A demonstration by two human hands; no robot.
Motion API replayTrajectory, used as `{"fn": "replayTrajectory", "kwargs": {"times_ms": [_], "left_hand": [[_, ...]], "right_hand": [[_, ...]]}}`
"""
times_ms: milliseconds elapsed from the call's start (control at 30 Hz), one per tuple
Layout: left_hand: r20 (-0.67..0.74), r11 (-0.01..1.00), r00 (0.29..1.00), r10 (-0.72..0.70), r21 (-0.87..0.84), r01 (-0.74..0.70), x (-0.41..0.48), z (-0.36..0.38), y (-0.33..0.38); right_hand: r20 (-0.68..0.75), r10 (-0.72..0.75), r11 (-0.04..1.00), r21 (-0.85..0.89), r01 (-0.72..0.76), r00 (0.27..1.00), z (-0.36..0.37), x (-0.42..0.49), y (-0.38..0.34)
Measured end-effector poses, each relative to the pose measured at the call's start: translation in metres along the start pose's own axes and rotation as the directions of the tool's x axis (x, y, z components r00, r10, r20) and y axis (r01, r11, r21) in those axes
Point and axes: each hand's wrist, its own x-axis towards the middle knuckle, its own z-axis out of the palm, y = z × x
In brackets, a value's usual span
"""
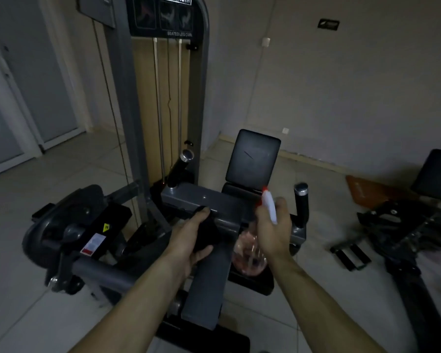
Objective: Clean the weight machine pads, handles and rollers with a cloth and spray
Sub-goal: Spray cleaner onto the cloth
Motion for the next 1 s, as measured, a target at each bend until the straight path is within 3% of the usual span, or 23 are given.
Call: {"fn": "replayTrajectory", "kwargs": {"times_ms": [100, 233, 500, 633, 700, 767, 800, 867, 900, 933, 1000], "left_hand": [[0.025, 1.000, 0.999, -0.024, 0.013, 0.024, 0.022, -0.006, 0.028], [0.075, 0.997, 0.995, -0.061, 0.047, 0.058, 0.044, -0.010, 0.056], [0.140, 0.975, 0.977, -0.160, 0.175, 0.135, 0.092, -0.019, 0.071], [0.247, 0.944, 0.941, -0.232, 0.291, 0.157, 0.101, -0.014, 0.070], [0.338, 0.927, 0.905, -0.258, 0.351, 0.133, 0.104, -0.009, 0.066], [0.449, 0.918, 0.861, -0.238, 0.395, 0.048, 0.103, -0.001, 0.059], [0.520, 0.913, 0.828, -0.209, 0.407, -0.025, 0.100, 0.004, 0.051], [0.655, 0.859, 0.749, -0.100, 0.437, -0.268, 0.088, 0.016, 0.033], [0.700, 0.785, 0.713, -0.036, 0.461, -0.413, 0.084, 0.019, 0.025], [0.746, 0.687, 0.666, -0.004, 0.486, -0.541, 0.082, 0.021, 0.014], [0.828, 0.477, 0.558, -0.062, 0.515, -0.712, 0.081, 0.028, -0.004]], "right_hand": [[-0.048, -0.100, 0.995, 0.004, 0.100, 0.994, 0.039, 0.040, -0.016], [-0.013, -0.108, 0.994, -0.028, 0.108, 0.994, 0.078, 0.074, -0.016], [-0.039, -0.031, 0.968, -0.252, 0.020, 0.999, 0.100, 0.097, 0.024], [0.058, 0.053, 0.959, -0.281, -0.035, 0.997, 0.091, 0.087, 0.019], [0.028, 0.096, 0.950, -0.301, -0.083, 0.995, 0.083, 0.070, 0.017], [-0.210, 0.052, 0.951, -0.288, -0.113, 0.976, 0.071, 0.050, 0.022], [-0.353, 0.054, 0.954, -0.257, -0.153, 0.934, 0.064, 0.037, 0.025], [-0.490, 0.239, 0.951, -0.055, -0.303, 0.838, 0.048, 0.012, 0.032], [-0.428, 0.428, 0.902, 0.140, -0.409, 0.796, 0.043, 0.002, 0.034], [-0.273, 0.607, 0.788, 0.325, -0.522, 0.746, 0.039, -0.010, 0.035], [0.018, 0.759, 0.549, 0.519, -0.655, 0.651, 0.028, -0.030, 0.037]]}}
